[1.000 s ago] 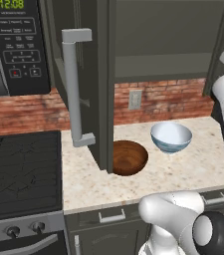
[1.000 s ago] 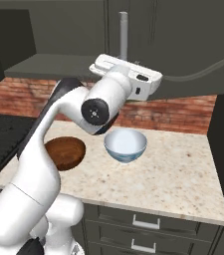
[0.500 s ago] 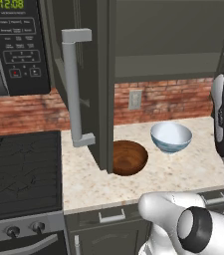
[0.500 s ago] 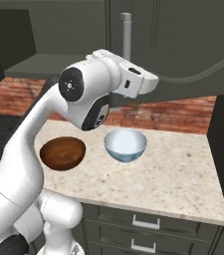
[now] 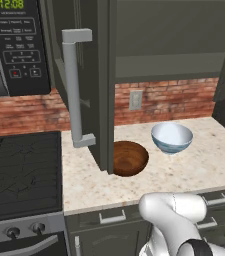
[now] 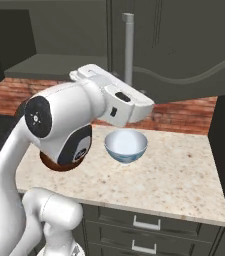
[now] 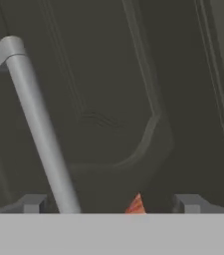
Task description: Open the cabinet. Pick the bowls from the counter and place them in the cabinet. Then close the cabinet.
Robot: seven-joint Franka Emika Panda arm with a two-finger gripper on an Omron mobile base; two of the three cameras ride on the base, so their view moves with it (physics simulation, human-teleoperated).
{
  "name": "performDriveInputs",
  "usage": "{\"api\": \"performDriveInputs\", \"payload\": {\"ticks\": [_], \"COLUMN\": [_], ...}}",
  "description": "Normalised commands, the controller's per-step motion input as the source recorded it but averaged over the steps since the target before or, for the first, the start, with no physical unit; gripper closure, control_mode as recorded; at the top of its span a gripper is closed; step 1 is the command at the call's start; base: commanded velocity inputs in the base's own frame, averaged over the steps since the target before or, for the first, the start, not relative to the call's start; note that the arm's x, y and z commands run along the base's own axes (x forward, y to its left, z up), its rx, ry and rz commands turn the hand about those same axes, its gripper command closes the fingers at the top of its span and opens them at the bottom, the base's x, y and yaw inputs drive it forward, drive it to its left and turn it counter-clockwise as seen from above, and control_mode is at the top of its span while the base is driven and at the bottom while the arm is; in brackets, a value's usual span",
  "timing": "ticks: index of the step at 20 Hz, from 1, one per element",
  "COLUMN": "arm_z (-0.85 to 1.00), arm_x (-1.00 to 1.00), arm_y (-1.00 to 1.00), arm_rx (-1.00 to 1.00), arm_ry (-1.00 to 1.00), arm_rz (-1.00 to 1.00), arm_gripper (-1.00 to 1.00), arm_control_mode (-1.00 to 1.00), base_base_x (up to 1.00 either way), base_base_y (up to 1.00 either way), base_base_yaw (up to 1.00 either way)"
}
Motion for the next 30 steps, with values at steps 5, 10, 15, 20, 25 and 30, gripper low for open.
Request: {"api": "performDriveInputs", "payload": {"ticks": [5,10,15,20,25,30], "arm_z": [0.06,0.0,0.1,0.25,0.19,0.14], "arm_x": [-0.98,-0.45,0.02,0.59,0.85,0.97], "arm_y": [0.73,1.0,1.0,0.54,0.05,0.0], "arm_rx": [-0.22,-0.43,-0.36,-0.16,-0.01,0.0], "arm_ry": [0.0,0.04,0.09,0.04,0.15,0.27], "arm_rz": [-0.19,-0.12,0.0,0.0,0.0,0.0], "arm_gripper": [-1.0,-1.0,-1.0,-1.0,-1.0,-1.0], "arm_control_mode": [-1.0,-1.0,-1.0,-1.0,-1.0,-1.0], "base_base_x": [0.0,0.0,0.0,0.0,0.0,0.0], "base_base_y": [0.0,0.0,0.0,0.0,0.0,0.0], "base_base_yaw": [0.0,0.0,0.0,0.0,0.0,0.0]}}
